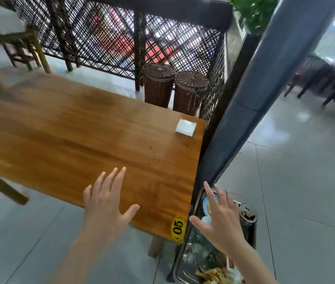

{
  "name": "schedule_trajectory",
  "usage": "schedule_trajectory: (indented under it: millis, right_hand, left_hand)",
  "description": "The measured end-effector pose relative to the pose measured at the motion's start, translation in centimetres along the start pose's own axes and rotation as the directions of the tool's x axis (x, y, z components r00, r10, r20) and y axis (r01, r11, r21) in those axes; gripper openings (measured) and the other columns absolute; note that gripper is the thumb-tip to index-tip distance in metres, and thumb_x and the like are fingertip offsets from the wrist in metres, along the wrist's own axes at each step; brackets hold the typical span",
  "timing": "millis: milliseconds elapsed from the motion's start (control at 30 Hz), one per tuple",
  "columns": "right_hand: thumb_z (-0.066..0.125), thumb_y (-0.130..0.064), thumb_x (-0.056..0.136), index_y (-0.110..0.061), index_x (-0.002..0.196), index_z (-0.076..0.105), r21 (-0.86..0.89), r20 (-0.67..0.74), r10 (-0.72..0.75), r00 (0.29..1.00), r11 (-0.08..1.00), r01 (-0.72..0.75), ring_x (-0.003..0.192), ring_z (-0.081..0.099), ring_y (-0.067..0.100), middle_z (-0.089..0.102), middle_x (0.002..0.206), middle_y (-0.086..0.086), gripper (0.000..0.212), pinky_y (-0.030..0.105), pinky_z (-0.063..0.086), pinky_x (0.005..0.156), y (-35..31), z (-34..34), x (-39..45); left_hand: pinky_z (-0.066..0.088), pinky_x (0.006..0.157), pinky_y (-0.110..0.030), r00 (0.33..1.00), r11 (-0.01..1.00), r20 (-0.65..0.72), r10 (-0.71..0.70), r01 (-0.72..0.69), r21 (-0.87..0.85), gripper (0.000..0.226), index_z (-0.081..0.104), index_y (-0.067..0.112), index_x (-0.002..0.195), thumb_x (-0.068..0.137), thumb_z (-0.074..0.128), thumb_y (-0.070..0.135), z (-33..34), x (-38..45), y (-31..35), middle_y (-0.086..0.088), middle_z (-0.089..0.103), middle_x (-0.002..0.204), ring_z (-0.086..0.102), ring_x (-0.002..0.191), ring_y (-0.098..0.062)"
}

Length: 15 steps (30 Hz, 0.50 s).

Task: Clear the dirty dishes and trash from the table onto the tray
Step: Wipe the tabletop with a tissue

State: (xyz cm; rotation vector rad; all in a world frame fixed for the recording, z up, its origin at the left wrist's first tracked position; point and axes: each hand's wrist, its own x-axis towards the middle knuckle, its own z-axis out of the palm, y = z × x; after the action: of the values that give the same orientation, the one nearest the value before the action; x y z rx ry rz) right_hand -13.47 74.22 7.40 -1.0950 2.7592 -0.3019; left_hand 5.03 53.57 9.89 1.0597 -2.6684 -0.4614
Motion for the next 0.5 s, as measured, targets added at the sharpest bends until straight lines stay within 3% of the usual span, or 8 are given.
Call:
schedule_trajectory:
  millis: [200, 500]
  right_hand:
    - [0.043, -0.076, 0.074, -0.044, 0.143, -0.016, 0.013, 0.003, 0.050, 0.999, 0.999, -0.050, 0.144, -0.002, 0.022, 0.001, 0.157, -0.007, 0.096, 0.050, 0.011, 0.116, -6.7, 0.2, 3.1]
    - [0.040, -0.080, 0.073, -0.046, 0.141, -0.017, 0.021, 0.041, 0.111, 0.993, 0.993, -0.112, 0.145, -0.007, 0.021, -0.003, 0.157, -0.011, 0.095, 0.049, 0.005, 0.116, -11.1, 1.6, 10.0]
  left_hand:
    - [0.010, 0.112, -0.047, 1.000, 0.999, 0.003, -0.029, 0.028, 0.040, 0.093, 0.007, 0.033, 0.148, 0.076, 0.057, 0.064, -5.0, 3.6, -7.3, 0.008, 0.015, 0.155, 0.008, 0.143, -0.018]
    - [0.013, 0.112, -0.045, 1.000, 0.998, 0.010, -0.009, 0.008, 0.061, 0.091, 0.005, 0.035, 0.147, 0.076, 0.054, 0.066, -6.4, 11.5, -11.8, 0.011, 0.016, 0.154, 0.010, 0.142, -0.016]
